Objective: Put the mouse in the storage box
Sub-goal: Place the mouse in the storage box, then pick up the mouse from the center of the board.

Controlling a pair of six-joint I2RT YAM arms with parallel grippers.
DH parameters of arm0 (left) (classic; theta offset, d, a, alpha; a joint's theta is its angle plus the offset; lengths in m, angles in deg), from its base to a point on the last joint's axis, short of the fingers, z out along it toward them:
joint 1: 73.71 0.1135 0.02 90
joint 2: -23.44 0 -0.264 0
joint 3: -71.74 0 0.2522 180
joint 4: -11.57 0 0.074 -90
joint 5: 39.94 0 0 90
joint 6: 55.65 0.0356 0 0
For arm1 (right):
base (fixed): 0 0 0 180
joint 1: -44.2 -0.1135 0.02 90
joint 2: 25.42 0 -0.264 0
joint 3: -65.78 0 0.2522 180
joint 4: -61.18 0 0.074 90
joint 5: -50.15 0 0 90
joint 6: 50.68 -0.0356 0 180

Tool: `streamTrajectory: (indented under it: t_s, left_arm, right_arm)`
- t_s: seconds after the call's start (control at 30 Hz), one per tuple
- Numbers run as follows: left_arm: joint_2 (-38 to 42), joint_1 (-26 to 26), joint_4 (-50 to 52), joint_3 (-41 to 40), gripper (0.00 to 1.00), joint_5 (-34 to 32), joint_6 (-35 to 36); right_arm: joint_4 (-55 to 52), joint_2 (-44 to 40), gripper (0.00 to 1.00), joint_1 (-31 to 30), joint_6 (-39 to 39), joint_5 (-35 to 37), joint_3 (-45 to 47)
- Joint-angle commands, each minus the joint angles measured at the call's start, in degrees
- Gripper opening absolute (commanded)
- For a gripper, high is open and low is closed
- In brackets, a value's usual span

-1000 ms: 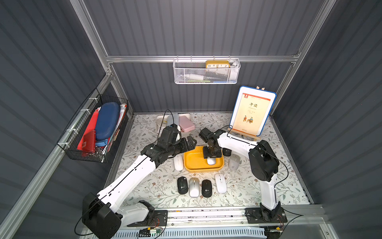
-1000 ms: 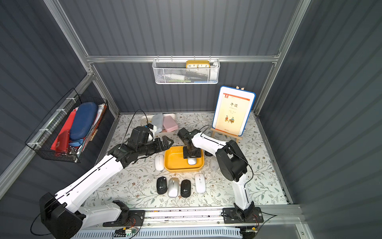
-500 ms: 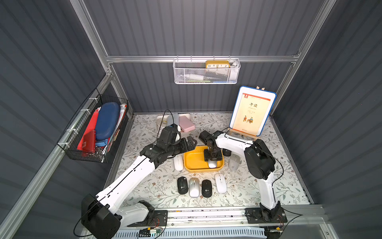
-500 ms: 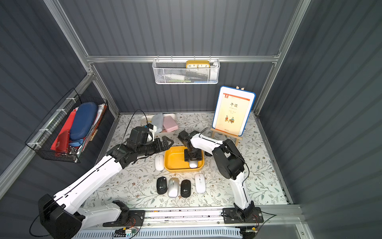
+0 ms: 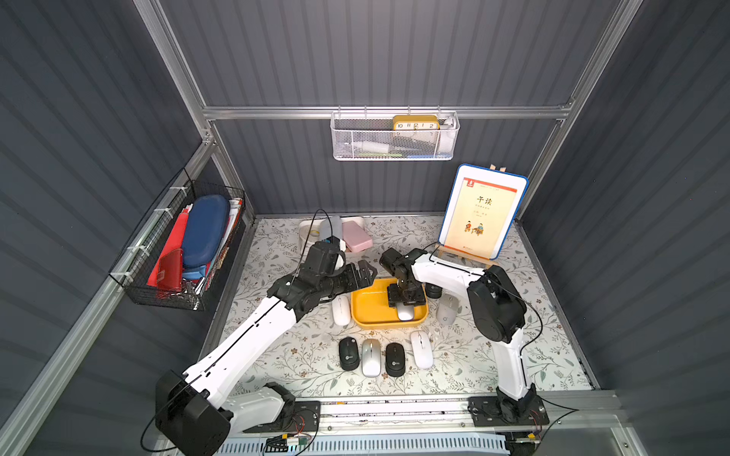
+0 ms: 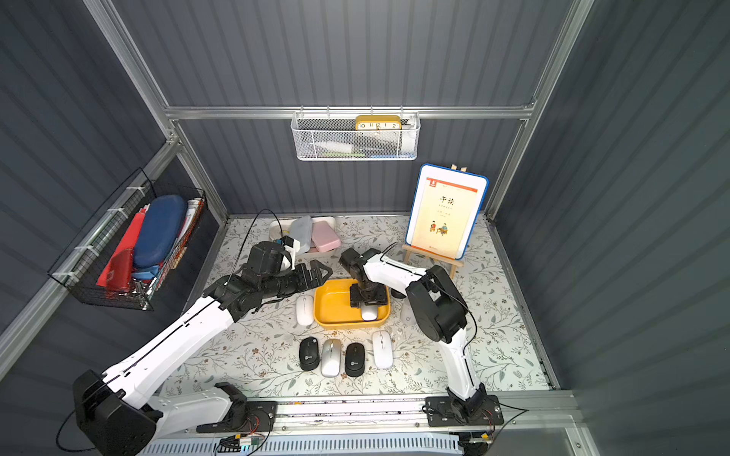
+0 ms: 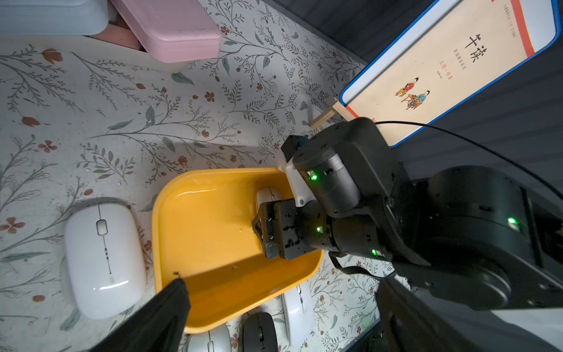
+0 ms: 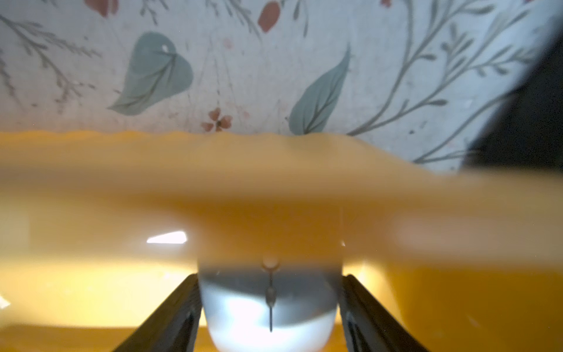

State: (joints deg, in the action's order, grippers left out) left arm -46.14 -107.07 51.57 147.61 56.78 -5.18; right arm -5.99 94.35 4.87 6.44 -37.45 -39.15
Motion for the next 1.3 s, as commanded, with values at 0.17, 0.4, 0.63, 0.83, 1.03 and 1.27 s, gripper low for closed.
streamTrajectory:
  t_s: [0.17,0.4,0.63,0.83,1.03,1.27]
  left_arm:
    - [0.1,0.1,0.2,1.1,0.99,1.4,1.4]
    - [-0.2,0.0,-6.9,-3.1,0.96,8.2,0.1]
    - [-1.2,-3.9,-24.5,-12.0,0.94,19.8,-5.7]
    - [-3.0,-7.7,-20.6,-12.5,0.94,12.6,-9.2]
    - [5.5,-8.3,-7.1,-15.8,0.95,1.0,-17.2]
    - [12.3,-8.4,-3.1,-22.2,0.96,-1.1,-21.9]
  right_arm:
    - [-3.1,-10.5,0.8,-2.5,0.2,3.5,-1.0]
    - [0.9,-27.6,0.81,-6.9,0.2,5.1,17.7]
    - [4.9,-39.1,0.84,-9.4,-3.4,2.3,31.7]
    - [10.3,-37.6,0.87,-10.2,-4.5,-0.5,36.9]
    - [12.6,-33.6,0.87,-11.5,-5.4,-0.1,38.2]
    - [14.3,-30.8,0.87,-11.6,-6.9,0.2,39.5]
